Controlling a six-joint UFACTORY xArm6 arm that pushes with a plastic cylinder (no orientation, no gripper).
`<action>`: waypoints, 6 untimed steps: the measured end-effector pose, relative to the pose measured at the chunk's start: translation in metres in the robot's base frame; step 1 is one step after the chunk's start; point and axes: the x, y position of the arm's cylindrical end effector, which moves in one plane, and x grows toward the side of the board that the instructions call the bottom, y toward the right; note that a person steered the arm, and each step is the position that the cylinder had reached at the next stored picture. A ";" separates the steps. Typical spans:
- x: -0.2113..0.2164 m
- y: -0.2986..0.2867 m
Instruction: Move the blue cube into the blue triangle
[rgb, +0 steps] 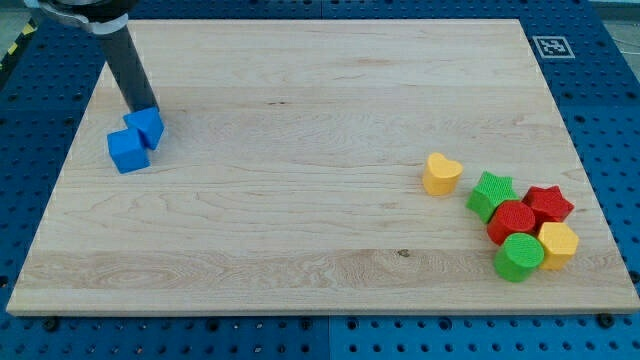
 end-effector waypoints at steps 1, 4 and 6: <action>0.005 0.000; 0.023 -0.054; 0.069 -0.055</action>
